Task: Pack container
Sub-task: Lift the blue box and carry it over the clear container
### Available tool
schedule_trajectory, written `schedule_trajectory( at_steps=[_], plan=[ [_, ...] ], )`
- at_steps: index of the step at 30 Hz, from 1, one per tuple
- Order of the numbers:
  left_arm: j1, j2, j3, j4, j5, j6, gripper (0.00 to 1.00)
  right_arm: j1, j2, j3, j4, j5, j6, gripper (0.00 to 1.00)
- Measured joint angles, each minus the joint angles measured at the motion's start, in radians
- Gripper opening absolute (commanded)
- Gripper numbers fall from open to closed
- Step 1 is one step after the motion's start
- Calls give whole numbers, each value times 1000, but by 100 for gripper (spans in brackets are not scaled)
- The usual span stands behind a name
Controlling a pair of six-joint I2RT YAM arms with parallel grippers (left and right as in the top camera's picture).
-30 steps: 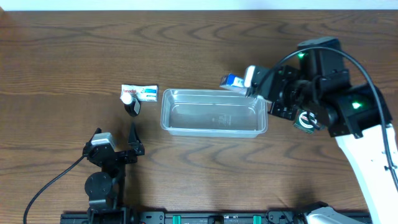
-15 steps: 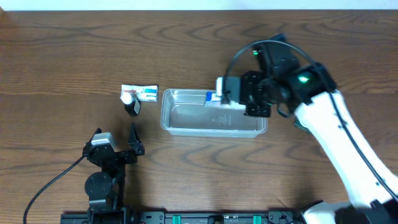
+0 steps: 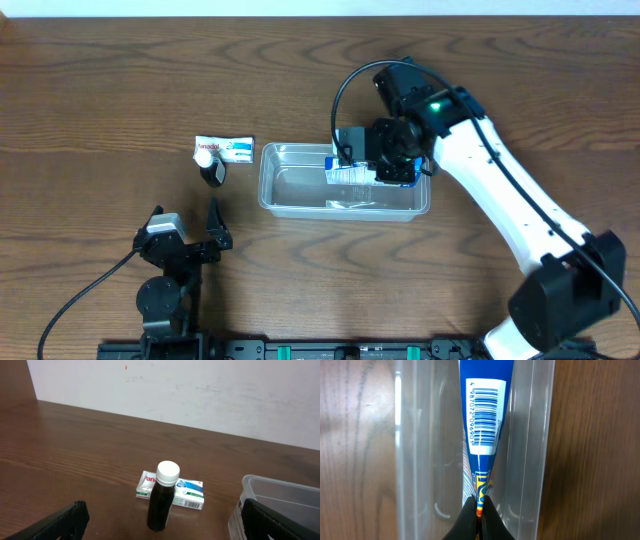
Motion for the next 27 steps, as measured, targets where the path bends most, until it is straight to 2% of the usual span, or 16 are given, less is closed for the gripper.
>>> schedule_trajectory(
  at_steps=[9,27],
  plan=[
    [0,0,0,0,0,0,98,0,68,0,20,2,0,1],
    [0,0,0,0,0,0,98,-3,71,0,70,3,0,1]
  ],
)
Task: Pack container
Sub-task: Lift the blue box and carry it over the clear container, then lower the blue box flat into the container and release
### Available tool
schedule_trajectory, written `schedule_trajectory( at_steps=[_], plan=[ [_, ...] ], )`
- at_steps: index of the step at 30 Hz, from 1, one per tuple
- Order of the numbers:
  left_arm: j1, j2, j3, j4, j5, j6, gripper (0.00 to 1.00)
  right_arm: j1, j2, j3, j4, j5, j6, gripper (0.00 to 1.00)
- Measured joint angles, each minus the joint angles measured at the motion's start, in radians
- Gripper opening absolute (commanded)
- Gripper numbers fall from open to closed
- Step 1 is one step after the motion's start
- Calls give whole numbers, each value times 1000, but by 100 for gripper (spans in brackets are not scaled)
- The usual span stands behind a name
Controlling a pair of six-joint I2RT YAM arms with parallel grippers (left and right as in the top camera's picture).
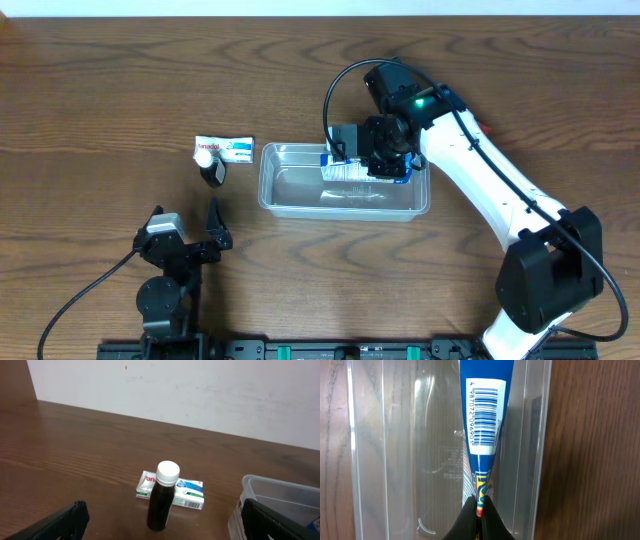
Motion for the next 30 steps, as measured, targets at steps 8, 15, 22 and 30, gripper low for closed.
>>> schedule_trajectory(
  at_steps=[8,15,22,30],
  plan=[
    [0,0,0,0,0,0,98,-7,5,-11,1,0,-19,1],
    [0,0,0,0,0,0,98,-9,7,-49,26,0,-38,1],
    [0,0,0,0,0,0,98,-9,9,-101,82,0,-41,1],
    [0,0,0,0,0,0,98,-29,4,-141,146,-27,-43,4]
  ],
)
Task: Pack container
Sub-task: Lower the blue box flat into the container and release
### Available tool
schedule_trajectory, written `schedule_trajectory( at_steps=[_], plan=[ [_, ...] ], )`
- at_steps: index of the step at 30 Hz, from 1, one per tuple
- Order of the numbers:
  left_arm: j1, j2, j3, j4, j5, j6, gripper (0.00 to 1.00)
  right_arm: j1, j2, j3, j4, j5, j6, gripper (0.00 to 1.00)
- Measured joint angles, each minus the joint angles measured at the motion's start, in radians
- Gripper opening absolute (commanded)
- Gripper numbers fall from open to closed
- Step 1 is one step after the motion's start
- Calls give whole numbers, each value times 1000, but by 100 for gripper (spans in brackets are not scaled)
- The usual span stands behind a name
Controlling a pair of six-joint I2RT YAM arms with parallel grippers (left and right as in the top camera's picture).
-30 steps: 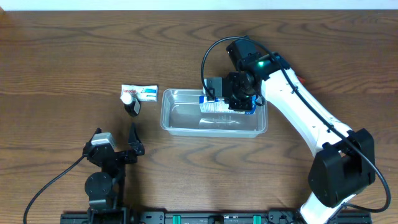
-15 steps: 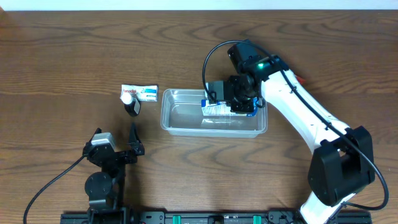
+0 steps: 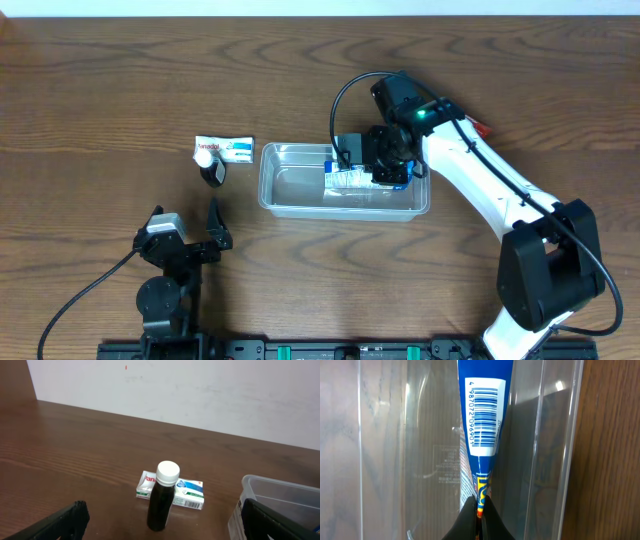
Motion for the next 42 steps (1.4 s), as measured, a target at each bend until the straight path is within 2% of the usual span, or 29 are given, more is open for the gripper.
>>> schedule_trajectory(
  at_steps=[3,4,6,27,31,38,42],
  plan=[
    [0,0,0,0,0,0,98,0,-2,-5,6,2,1,27],
    [0,0,0,0,0,0,98,0,-1,-11,7,5,3,32],
    [0,0,0,0,0,0,98,0,0,-23,3,12,5,36],
    [0,0,0,0,0,0,98,45,-26,-29,-43,24,78,36],
    [0,0,0,0,0,0,98,69,-94,-29,-60,23,91,41],
    [0,0,0,0,0,0,98,89,-204,-29,-105,20,132,42],
    [0,0,0,0,0,0,98,91,-209,-29,-109,16,172,50]
  ],
)
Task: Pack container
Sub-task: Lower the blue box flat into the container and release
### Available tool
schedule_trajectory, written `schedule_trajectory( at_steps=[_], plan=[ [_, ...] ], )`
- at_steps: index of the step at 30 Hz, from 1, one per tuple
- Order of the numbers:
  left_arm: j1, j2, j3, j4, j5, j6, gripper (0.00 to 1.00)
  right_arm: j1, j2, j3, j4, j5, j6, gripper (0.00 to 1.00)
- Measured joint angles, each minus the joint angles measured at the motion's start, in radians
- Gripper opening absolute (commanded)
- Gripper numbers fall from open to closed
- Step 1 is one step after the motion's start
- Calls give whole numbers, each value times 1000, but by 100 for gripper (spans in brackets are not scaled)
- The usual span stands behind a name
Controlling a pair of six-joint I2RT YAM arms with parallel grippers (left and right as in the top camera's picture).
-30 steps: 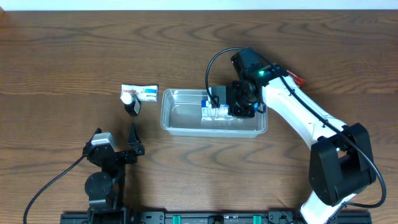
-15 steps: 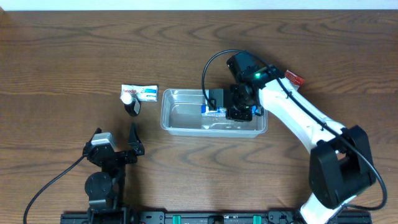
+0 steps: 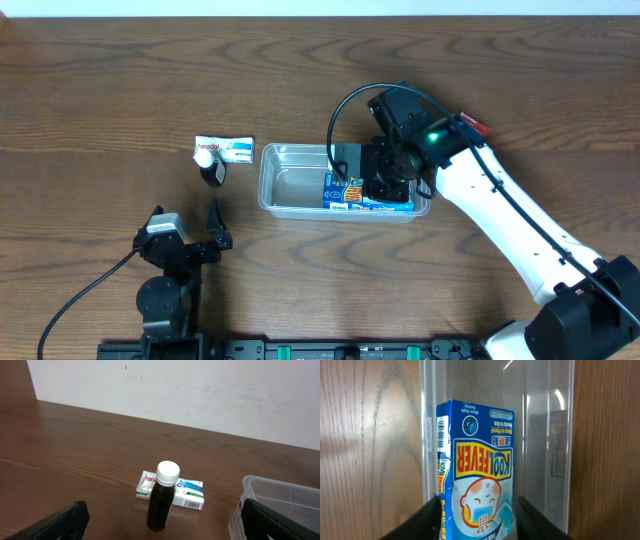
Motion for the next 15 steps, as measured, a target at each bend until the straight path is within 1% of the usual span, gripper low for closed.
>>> schedule_trajectory(
  at_steps=[2,3,4,5,6,7,15],
  plan=[
    [0,0,0,0,0,0,98,0,0,0,1,-18,25,49],
    [0,0,0,0,0,0,98,0,0,0,2,-32,34,43],
    [0,0,0,0,0,0,98,0,0,0,5,-45,43,33],
    [0,0,0,0,0,0,98,1,0,0,13,-60,54,18],
    [0,0,0,0,0,0,98,1,0,0,22,-71,77,6],
    [0,0,0,0,0,0,98,1,0,0,26,-78,101,1],
    [0,0,0,0,0,0,98,1,1,-1,37,-103,333,1]
  ],
)
